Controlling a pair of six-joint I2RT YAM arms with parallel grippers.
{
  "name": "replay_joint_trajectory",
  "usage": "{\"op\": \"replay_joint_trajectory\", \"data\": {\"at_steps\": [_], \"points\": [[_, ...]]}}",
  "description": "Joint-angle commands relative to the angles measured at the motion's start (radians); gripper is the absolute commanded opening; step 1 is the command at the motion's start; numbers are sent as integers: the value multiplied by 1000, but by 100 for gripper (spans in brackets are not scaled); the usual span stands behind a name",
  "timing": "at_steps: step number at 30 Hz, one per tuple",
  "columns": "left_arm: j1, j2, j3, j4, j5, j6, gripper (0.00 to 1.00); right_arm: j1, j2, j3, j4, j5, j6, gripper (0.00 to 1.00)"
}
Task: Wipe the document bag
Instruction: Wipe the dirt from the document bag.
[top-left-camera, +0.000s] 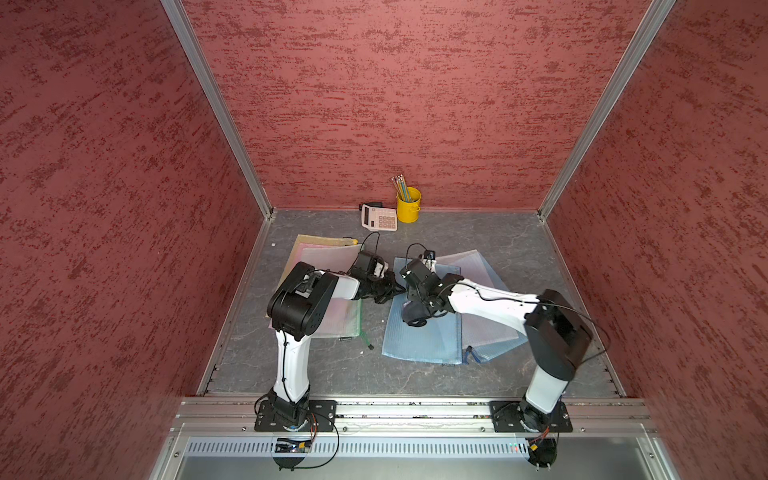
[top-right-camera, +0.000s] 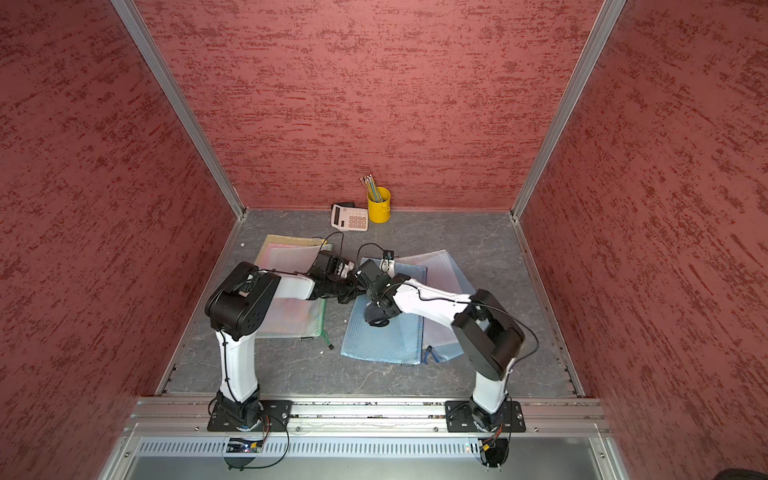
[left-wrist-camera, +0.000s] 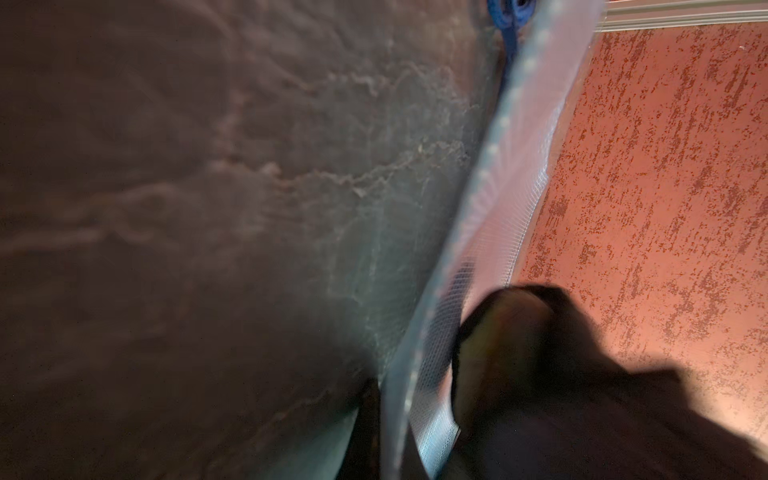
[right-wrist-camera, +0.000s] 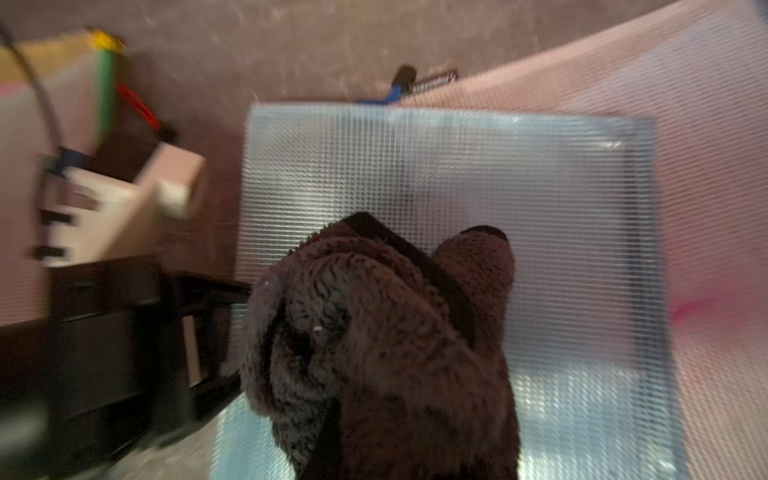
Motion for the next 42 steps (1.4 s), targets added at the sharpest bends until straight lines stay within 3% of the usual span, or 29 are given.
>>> {"op": "replay_joint_trajectory", "data": {"at_steps": [1, 7, 13, 16, 18, 21, 24, 27, 31, 34, 39, 42], "points": [[-11, 14, -25, -58, -76, -21, 0, -4, 91, -45, 85, 11, -45, 0], [-8, 9, -29, -54, -89, -44, 0, 44, 66, -233, 14, 4, 83, 0], [2, 28, -21, -37, -78, -67, 0, 229, -159, -502, -142, -111, 307, 0], [7, 25, -17, -38, -78, -63, 0, 283, -275, -555, -216, -166, 367, 0], [9, 23, -18, -41, -75, -59, 0, 274, -345, -507, -286, -116, 344, 0], [5, 17, -27, -43, -70, -55, 0, 163, -376, -330, -304, -19, 208, 0], [-1, 14, -37, -39, -68, -57, 0, 74, -338, -166, -165, 30, 84, 0], [-6, 10, -50, -29, -73, -66, 0, 29, -221, -78, 26, -17, -7, 0], [-8, 11, -60, -12, -79, -81, 0, 26, -18, -85, 186, -83, 8, 0], [-8, 8, -58, -13, -81, -83, 0, 33, 41, -125, 205, -101, 47, 0], [-4, 2, -54, -17, -80, -80, 0, 60, -82, -314, 152, -85, 125, 0], [1, -5, -58, -19, -72, -73, 0, 135, -205, -475, 60, -100, 250, 0]]}}
